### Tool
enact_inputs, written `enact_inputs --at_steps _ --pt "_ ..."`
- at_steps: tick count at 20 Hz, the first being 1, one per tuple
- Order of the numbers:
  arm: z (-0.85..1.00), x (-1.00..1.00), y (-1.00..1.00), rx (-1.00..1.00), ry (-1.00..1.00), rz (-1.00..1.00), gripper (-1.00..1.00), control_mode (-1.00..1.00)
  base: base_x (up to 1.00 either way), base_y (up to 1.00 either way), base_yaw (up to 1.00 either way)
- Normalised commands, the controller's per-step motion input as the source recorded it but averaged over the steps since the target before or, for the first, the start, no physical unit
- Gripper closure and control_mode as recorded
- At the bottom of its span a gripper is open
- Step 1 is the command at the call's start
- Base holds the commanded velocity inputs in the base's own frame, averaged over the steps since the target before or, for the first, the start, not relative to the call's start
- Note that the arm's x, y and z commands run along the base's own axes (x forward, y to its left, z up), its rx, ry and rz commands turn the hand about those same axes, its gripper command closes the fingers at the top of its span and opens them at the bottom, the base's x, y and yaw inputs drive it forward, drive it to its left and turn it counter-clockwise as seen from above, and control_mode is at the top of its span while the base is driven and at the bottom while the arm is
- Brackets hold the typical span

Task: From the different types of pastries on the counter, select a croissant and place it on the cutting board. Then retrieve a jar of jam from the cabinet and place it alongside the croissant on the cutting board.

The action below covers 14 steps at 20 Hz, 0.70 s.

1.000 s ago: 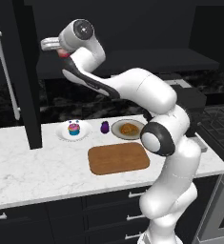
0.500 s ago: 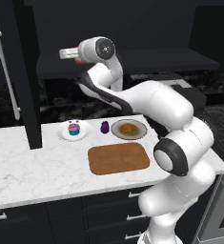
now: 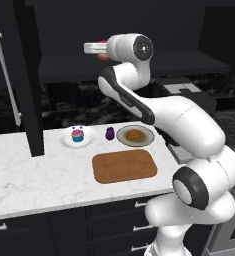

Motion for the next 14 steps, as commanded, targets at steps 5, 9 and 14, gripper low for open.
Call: enact_inputs --at_steps 5,9,14 --pt "0.06 -0.23 -0.23 0.01 0.0 0.0 1.0 -1.0 0.0 0.0 0.0" --pt "-0.07 -0.64 0.0 0.0 0.0 0.0 1.0 -1.0 0.0 0.0 0.0" --pt "0.0 -0.97 -0.2 0.0 0.0 0.0 1.0 -1.0 0.0 0.0 0.0"
